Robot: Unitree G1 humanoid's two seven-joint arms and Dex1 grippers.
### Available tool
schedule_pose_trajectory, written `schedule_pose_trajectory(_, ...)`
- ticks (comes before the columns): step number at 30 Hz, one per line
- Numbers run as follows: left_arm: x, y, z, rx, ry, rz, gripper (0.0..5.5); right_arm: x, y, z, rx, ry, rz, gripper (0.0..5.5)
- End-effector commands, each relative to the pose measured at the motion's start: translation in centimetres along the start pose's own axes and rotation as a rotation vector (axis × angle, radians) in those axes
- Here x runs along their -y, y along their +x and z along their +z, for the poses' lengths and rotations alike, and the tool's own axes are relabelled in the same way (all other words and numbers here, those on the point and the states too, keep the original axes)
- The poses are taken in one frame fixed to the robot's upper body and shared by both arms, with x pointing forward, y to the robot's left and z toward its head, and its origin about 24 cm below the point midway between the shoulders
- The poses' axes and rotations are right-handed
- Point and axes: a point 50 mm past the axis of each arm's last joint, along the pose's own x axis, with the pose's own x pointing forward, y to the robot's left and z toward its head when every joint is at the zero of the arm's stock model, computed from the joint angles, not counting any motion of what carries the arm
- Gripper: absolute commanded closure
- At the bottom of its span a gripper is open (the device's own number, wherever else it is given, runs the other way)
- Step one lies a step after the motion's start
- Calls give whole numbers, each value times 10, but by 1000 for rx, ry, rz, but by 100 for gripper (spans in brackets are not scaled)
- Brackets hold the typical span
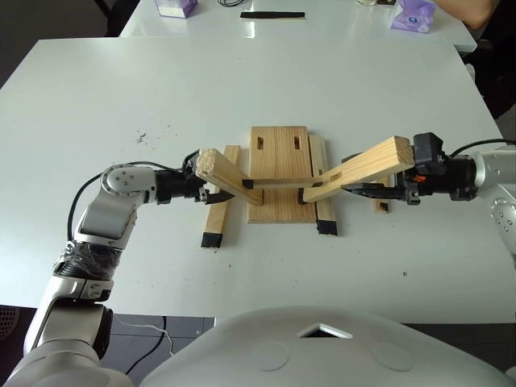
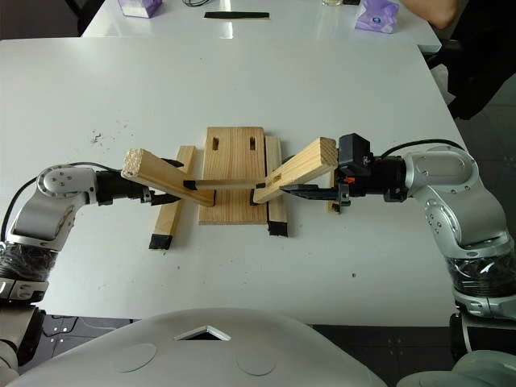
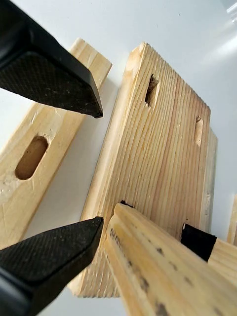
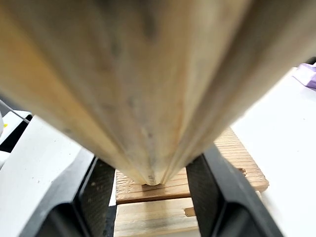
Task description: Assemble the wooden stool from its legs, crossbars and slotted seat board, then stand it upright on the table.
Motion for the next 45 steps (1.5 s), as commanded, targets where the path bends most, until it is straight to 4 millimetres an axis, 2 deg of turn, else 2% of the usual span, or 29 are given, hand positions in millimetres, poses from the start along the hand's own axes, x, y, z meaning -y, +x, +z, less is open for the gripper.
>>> schedule_pose_trajectory(1,5,1,-4,-26,-1,0,177,1,-9,-25,-164,95,5,347)
schedule_pose_trajectory(7,10,3,-6,-28,-5,3,177,6,-10,-23,-159,102,13,347)
schedule_pose_trajectory(17,23,11,-4,-9,-15,-26,177,0,5,-26,-155,104,56,347)
schedule_pose_trajectory(26,30,20,-4,-5,-44,-30,177,-9,14,-35,-171,117,73,347)
schedule_pose_trajectory(37,30,24,-3,-9,-36,-42,177,-2,27,-52,-183,208,111,347)
schedule_pose_trajectory(45,32,29,-1,-3,-36,-49,177,-9,34,-62,-231,227,178,347)
